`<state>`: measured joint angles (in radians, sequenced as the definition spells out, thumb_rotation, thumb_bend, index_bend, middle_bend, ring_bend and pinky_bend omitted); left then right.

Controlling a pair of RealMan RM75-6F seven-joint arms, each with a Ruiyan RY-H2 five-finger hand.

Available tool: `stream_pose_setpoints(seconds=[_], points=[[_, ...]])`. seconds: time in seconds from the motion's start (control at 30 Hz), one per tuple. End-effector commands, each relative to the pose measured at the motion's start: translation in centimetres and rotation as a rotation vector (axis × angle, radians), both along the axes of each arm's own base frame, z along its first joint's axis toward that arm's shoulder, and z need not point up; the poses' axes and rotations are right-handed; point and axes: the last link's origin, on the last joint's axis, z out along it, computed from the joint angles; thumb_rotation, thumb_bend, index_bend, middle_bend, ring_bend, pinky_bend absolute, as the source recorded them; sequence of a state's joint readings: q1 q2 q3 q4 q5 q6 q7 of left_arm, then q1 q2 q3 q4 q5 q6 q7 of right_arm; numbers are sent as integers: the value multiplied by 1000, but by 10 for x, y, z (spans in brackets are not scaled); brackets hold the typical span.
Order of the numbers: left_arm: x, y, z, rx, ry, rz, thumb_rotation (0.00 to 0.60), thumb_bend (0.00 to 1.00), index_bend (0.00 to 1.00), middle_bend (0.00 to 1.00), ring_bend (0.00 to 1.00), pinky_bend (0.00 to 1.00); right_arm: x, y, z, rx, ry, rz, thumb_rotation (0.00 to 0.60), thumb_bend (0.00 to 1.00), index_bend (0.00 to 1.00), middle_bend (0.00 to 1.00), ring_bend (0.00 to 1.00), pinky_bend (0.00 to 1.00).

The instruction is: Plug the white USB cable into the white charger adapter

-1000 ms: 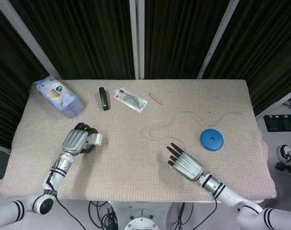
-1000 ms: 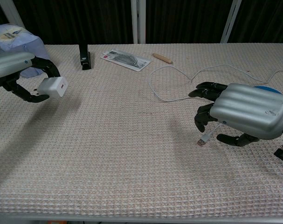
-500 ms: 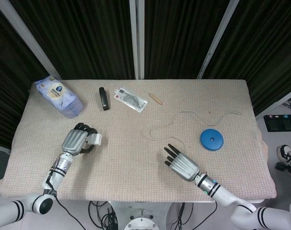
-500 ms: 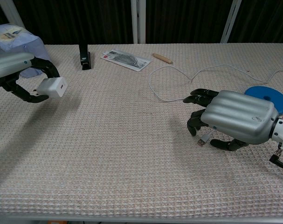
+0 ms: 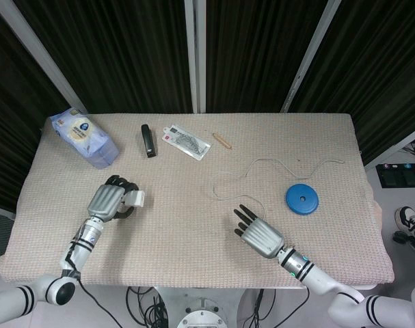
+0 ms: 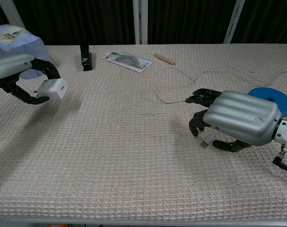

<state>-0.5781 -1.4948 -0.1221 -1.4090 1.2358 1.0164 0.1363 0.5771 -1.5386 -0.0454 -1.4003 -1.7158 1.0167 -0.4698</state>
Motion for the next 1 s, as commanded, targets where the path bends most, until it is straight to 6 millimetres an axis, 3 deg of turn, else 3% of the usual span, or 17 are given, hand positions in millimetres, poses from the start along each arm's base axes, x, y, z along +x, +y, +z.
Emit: stream_pose_setpoints(seconds=[0.03,1.0], points=[[-1,0,0,-1,0,2,600,396,429,383,185,125,0,0,0,0,0,0,600,280,407,400,55,0],[-4,-1,-1,-5,-4,5,600,396,429,379,185,121,1,0,-4,-7,9,-13,600,312,472,419,76,0]])
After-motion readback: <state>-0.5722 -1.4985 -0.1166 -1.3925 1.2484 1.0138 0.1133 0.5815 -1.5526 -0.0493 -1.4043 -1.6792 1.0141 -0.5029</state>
